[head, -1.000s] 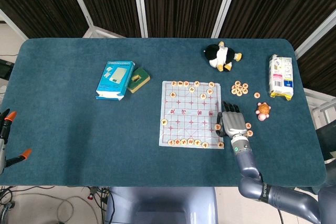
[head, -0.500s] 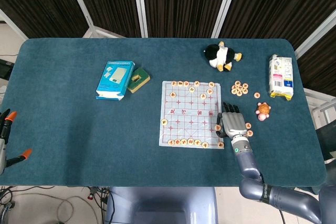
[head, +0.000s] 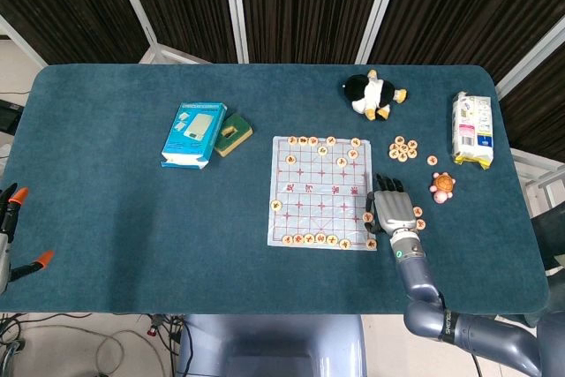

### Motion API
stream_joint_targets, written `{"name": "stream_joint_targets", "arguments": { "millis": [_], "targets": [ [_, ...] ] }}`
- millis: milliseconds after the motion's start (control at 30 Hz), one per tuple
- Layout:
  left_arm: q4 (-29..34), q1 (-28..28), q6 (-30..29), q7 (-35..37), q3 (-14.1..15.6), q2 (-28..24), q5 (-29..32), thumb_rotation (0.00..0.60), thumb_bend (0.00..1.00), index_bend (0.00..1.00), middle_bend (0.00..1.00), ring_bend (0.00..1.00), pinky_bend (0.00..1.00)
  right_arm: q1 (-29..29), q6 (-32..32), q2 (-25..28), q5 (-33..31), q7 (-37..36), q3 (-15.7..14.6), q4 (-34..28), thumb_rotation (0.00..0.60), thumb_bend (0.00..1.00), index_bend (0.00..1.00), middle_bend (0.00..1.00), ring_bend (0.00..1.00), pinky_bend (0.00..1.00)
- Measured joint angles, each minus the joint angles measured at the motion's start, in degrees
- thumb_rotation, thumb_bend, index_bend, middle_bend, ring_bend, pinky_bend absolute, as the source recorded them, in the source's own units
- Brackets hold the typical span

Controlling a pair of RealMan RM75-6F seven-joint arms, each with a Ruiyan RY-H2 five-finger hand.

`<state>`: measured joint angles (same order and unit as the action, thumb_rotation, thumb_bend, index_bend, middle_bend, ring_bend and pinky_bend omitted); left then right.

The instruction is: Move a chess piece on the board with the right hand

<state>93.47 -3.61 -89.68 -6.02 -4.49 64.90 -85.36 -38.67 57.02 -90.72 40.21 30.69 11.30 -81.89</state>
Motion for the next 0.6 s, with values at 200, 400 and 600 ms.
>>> {"name": "stream_joint_targets", "arguments": {
  "millis": [200,400,600],
  "targets": [
    [-0.01,-0.02,0.07,-0.05,-0.04,0.04,0.13,0.600,0.05,0.01,0.00,0.00,0.05,-0.11,-0.20,-0.14,-0.46,0.11,-0.34,0.53,0.600,0.35,0.51,0.00,0.01,0.02],
    [0.02,-0.02,0.02,-0.05,-0.01,0.02,0.03,0.600,0.05,0.01,0.00,0.00,0.05,-0.13,-0.18,-0.01,-0.45,0.00,-0.54,0.48,0.600,0.35,0.49,0.00,0.01,0.02],
    [-0.01,-0.06,0.13,-0.10,-0.05,0.05,0.18,0.600,0.05,0.01,0.00,0.00,0.05,-0.31,-0.31,0.12,-0.48,0.04,-0.64,0.18,0.600,0.35,0.47,0.00,0.01,0.02]
  ]
}}
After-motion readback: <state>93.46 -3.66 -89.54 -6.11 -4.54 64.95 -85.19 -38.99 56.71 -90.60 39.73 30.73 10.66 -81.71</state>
